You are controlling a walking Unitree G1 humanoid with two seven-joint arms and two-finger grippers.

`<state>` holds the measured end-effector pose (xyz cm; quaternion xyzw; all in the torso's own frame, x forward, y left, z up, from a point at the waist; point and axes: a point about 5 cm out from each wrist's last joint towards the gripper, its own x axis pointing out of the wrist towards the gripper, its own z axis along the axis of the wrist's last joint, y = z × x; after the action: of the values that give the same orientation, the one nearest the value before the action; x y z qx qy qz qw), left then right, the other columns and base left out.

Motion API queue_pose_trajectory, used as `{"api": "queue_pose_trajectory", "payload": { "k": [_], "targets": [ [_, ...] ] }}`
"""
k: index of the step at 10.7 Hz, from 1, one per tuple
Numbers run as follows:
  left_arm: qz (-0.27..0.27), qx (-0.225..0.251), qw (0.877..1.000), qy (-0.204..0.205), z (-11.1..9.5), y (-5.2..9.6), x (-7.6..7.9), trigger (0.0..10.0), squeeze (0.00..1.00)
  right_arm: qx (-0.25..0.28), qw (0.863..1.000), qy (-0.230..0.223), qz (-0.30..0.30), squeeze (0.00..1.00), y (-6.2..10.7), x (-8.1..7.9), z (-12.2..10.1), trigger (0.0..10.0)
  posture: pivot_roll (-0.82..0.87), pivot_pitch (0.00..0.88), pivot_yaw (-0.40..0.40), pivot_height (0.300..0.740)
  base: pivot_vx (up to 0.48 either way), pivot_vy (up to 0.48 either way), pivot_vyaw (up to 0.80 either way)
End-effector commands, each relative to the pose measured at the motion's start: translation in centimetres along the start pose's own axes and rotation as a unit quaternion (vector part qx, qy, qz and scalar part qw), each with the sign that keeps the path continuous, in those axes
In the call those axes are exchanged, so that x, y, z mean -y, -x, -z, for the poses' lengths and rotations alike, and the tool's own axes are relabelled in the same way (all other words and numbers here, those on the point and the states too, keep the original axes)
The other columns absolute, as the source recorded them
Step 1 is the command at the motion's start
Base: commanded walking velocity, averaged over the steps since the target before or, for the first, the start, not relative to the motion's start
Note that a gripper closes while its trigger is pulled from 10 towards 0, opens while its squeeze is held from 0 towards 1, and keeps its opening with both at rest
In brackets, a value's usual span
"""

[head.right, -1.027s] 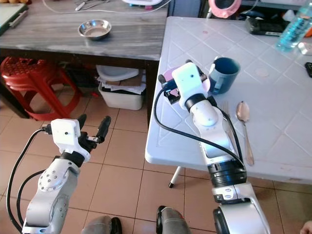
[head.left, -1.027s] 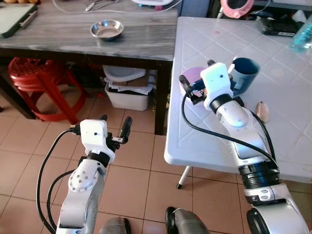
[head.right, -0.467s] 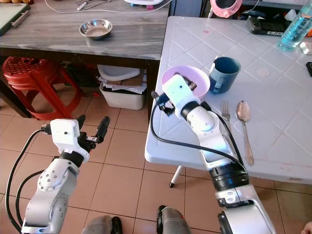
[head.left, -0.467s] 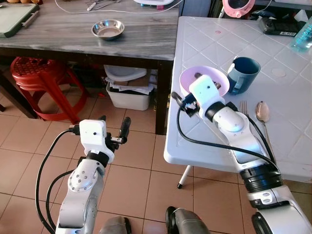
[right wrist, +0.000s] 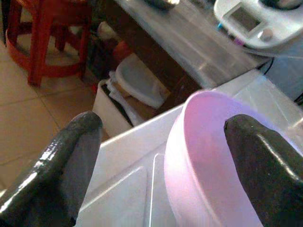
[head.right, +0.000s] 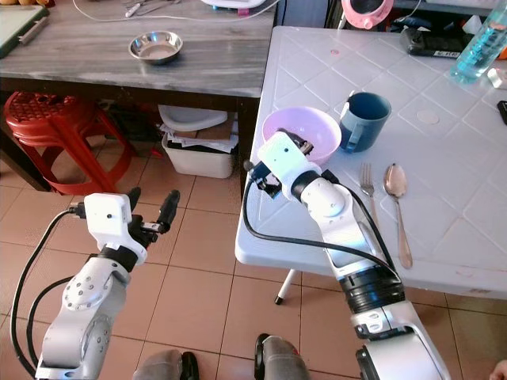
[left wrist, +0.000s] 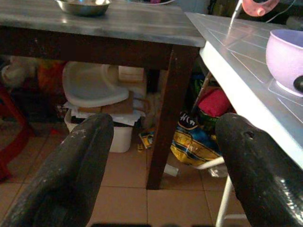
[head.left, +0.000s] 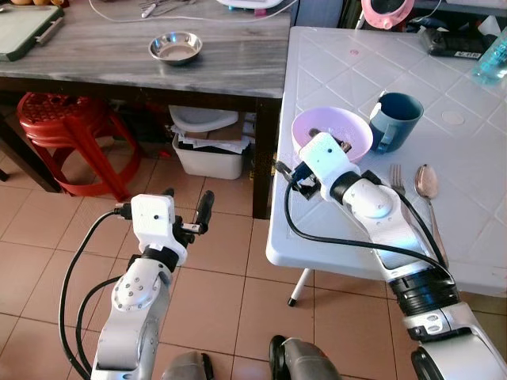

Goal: Setting the table

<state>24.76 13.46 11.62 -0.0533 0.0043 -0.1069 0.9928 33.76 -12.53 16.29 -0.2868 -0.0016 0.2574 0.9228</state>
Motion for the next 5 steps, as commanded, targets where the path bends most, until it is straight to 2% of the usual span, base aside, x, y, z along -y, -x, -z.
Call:
{"api": "queue_pose_trajectory", "payload": {
  "k": [1,4,5],
  "targets": [
    [0.003,-0.009,1.000,-0.005,0.22,0.07,-0.05,10.0,0.00,-0.014,1.000,0.011,-0.020,0.00,-0.25,-0.18,0.11,10.0,-0.05,0.152,0.024,0.740,0.000,0.000,0.00],
    [0.005,-0.012,1.000,-0.005,0.27,0.01,0.01,10.0,0.00,-0.049,0.998,0.029,-0.029,0.00,-0.77,-0.04,1.02,10.0,-0.05,0.151,0.021,0.740,0.000,0.000,0.00],
    [0.005,-0.013,1.000,-0.007,0.30,-0.02,0.04,10.0,0.00,-0.049,0.998,0.036,-0.029,0.00,-1.04,0.32,0.92,7.7,-0.04,0.150,0.021,0.740,0.000,0.000,0.00]
  ]
}}
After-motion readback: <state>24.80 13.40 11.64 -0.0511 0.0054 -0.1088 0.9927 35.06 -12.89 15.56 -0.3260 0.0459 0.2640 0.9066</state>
